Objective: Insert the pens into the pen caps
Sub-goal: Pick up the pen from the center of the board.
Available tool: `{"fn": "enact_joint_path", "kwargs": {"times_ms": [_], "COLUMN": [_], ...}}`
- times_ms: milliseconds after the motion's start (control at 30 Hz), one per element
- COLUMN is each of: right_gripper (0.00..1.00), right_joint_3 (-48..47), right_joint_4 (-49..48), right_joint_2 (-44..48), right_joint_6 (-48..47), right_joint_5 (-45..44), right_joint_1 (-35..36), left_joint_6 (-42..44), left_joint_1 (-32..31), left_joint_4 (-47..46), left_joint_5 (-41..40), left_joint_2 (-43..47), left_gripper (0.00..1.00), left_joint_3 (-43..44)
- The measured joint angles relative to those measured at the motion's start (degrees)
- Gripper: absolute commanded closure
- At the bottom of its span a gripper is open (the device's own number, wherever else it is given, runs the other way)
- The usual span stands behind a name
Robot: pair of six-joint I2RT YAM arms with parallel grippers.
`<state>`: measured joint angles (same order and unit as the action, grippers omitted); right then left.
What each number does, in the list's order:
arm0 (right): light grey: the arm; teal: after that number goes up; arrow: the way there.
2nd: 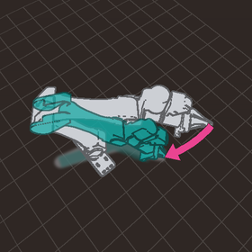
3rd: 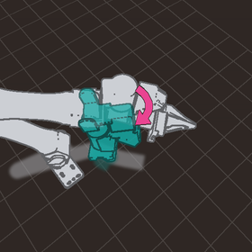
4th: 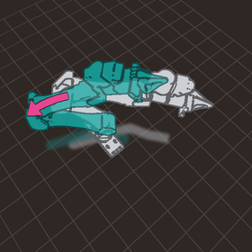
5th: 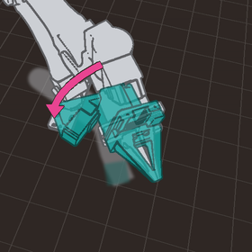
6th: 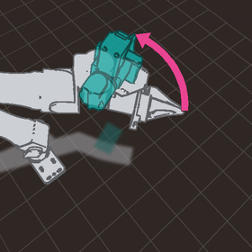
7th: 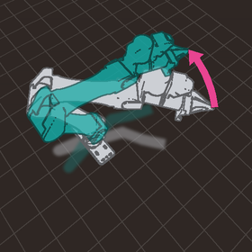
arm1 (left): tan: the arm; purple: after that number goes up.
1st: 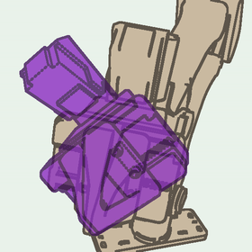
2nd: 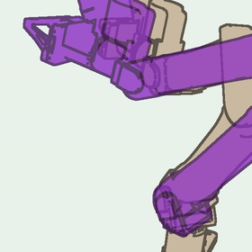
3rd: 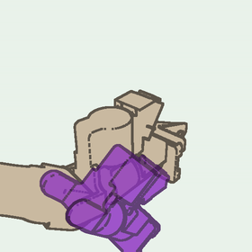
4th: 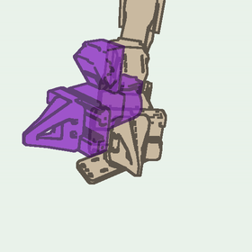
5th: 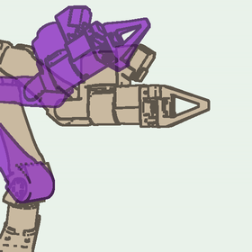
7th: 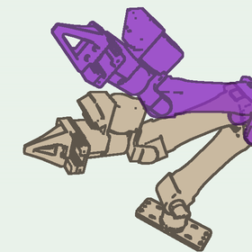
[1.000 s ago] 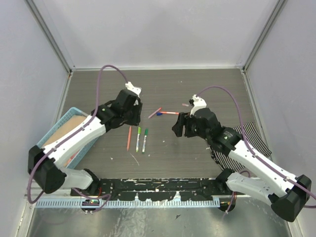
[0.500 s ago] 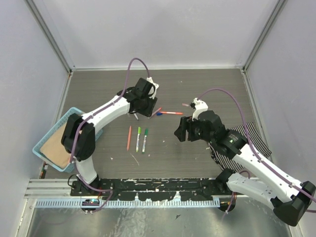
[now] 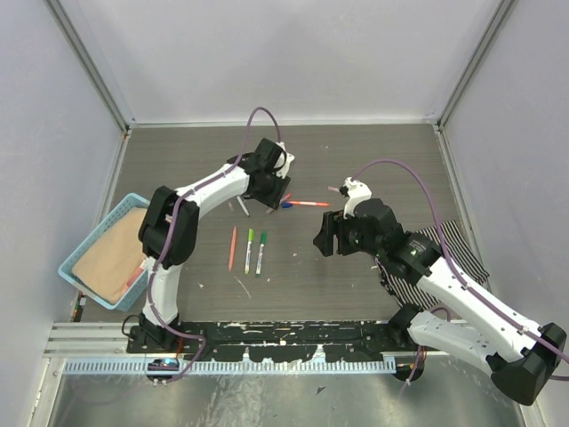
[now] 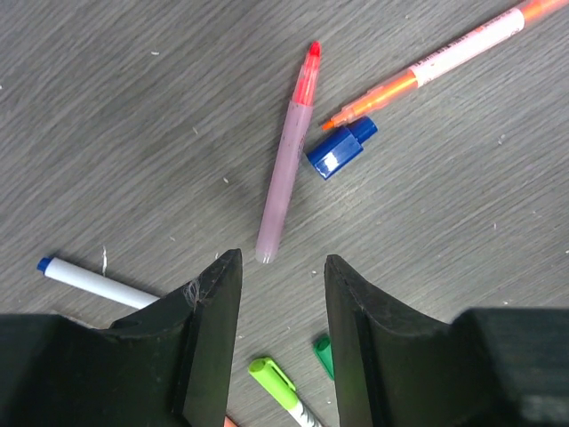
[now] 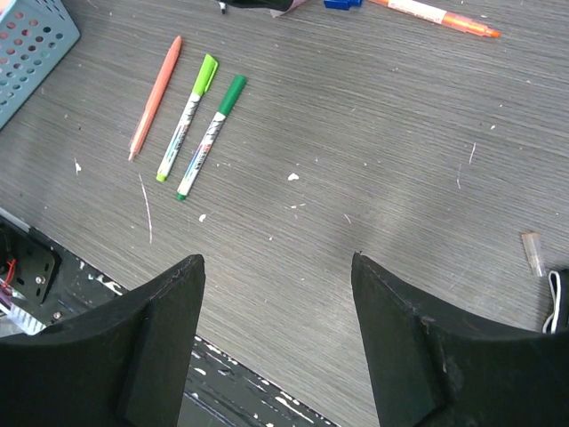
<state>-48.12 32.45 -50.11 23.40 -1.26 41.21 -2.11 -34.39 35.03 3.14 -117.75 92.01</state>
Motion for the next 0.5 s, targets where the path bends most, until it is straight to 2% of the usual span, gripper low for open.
{"fn": "enact_joint_path", "kwargs": {"times_ms": [500], "right_gripper": [0.28], "right_joint_3": [0.00], "right_joint_4": [0.20], "right_joint_2": [-2.16], "right_joint_6": [-1.05], "right_joint_5": [0.07], "right_joint_1": [0.00], "left_joint_6": [1.64], "left_joint_1": [0.85], "left_joint_4": [0.46], "left_joint_5": [1.18], "left_joint_2": [-4.79], "left_gripper": [0.54], "left_joint_3": [3.30]}}
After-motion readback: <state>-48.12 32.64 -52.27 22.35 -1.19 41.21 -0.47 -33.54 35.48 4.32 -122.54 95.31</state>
